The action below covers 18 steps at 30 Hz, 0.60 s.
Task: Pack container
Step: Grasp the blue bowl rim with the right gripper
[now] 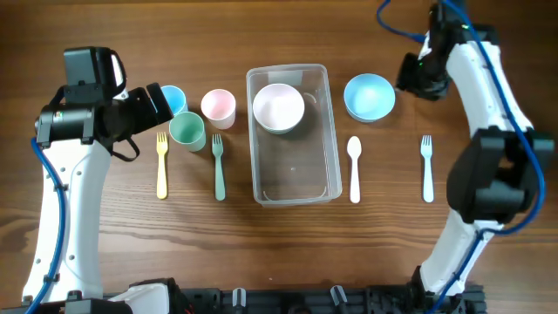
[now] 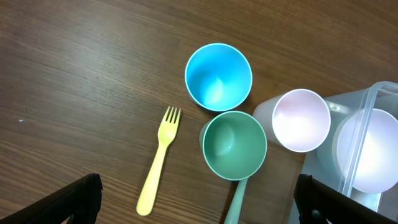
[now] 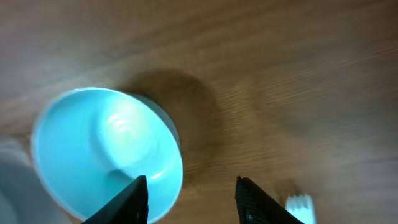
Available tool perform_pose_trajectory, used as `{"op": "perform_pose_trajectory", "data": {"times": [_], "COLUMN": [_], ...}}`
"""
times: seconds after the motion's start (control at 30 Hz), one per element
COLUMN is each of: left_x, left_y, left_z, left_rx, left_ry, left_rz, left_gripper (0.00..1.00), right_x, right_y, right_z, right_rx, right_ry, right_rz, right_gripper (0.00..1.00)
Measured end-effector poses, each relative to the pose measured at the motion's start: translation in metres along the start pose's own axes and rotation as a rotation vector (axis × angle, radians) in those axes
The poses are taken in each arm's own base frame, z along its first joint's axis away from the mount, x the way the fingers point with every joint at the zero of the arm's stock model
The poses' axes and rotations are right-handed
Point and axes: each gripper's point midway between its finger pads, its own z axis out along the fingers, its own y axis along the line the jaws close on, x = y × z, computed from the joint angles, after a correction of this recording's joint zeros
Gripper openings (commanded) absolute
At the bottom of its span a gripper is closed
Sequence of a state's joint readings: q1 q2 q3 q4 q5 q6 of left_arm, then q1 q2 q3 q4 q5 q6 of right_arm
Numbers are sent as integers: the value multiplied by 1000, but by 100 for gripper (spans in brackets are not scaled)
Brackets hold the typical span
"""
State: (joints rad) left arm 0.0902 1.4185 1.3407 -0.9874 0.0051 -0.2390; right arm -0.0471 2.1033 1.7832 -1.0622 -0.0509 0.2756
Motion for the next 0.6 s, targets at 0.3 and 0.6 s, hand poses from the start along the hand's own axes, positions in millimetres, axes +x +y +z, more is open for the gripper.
{"op": "perform_pose_trajectory", "data": {"times": [0.3, 0.6], "left_x": [0, 0], "left_y": [0, 0], "left_z": [0, 0], "left_rx": [0, 0], "left_ry": [0, 0], "left_rz": [0, 0], "left_gripper": [100, 100], "right_x": [20, 31], "right_y": [6, -1], "right_z": [41, 51], "right_rx": [9, 42], "right_ry": [118, 168], "right_rz": [-17, -23], "right_gripper": [25, 4]}}
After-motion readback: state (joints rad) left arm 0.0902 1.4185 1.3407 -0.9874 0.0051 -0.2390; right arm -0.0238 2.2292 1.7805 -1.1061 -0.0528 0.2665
